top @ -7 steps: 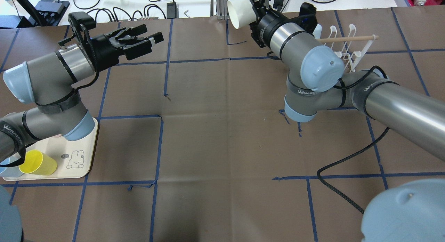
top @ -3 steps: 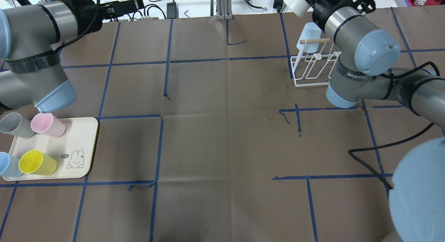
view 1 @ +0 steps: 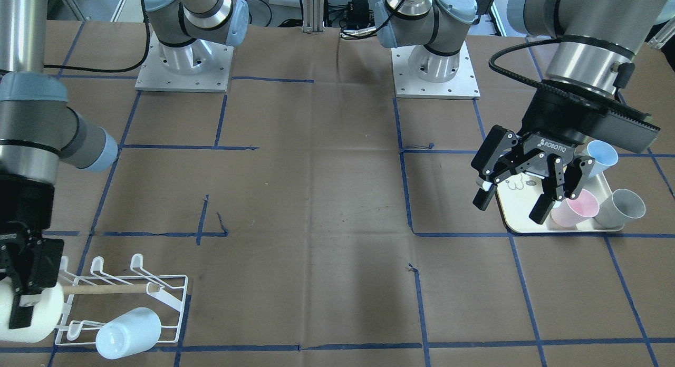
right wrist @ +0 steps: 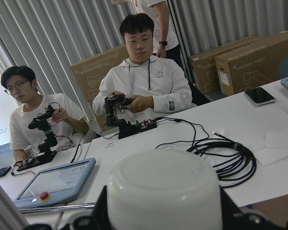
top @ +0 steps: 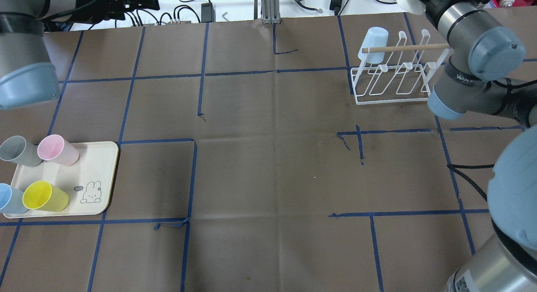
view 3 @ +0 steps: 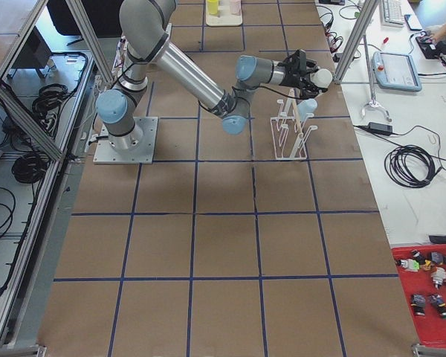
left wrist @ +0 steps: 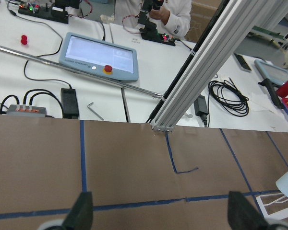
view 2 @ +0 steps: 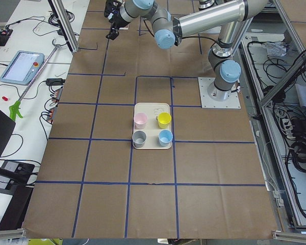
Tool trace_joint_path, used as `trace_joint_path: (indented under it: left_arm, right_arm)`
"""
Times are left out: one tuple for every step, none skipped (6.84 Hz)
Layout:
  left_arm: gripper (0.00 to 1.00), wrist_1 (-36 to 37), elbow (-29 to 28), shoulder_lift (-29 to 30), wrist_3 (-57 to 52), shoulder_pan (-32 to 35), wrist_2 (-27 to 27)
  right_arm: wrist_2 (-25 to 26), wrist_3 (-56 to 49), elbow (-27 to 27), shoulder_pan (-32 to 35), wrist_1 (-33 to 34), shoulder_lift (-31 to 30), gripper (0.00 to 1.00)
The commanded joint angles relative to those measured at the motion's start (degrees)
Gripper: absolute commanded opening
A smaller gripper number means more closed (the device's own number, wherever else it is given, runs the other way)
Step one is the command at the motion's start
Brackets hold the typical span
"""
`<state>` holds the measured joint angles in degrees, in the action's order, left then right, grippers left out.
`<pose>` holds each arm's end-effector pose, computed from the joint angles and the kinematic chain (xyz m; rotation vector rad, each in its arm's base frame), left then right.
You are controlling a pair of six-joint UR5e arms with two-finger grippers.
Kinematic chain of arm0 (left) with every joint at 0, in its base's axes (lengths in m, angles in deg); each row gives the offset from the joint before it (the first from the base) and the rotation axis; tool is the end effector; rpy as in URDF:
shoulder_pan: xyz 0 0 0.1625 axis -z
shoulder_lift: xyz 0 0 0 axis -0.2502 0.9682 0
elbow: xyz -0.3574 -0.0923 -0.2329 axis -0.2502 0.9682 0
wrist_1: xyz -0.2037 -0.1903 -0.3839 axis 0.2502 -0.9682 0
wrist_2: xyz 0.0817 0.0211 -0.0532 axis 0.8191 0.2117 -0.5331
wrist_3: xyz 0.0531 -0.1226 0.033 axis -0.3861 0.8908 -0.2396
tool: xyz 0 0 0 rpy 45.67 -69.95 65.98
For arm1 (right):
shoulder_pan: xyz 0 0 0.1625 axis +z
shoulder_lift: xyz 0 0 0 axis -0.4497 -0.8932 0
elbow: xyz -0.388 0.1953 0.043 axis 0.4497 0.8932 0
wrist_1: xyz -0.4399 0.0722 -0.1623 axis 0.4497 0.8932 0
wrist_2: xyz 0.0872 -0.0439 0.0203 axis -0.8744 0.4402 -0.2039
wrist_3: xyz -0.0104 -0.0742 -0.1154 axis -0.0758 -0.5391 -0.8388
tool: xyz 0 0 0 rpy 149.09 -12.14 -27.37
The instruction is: Transfer IKEA cup to right arm and place on rack
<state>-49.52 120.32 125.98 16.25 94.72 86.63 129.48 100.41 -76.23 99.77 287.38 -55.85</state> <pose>-0.0701 -0.6528 0.4711 0.0388 -2.7458 0.8320 -0.0330 -0.7231 0.3093 0.2635 2.3083 -1.7925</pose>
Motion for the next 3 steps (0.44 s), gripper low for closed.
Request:
trace_joint_path:
  left_arm:
    - [0.99,-28.01,-10.16,-0.21,1.1,2.91,9.33]
    - [0.99,-35.27,-11.33,0.05,1.19,3.17,14.14]
    - [0.99,-41.17,-11.0,0.31,1.19,3.35,15.76]
  right_arm:
    - [-0.91,-5.43,6.41,-3.69,0.48,7.06,0.08]
    - [-0.91,-7.61,8.7,-3.7,0.57,9.8,0.08]
    - [-0.04,-11.29,7.68,-3.7,1.52,11.04,0.08]
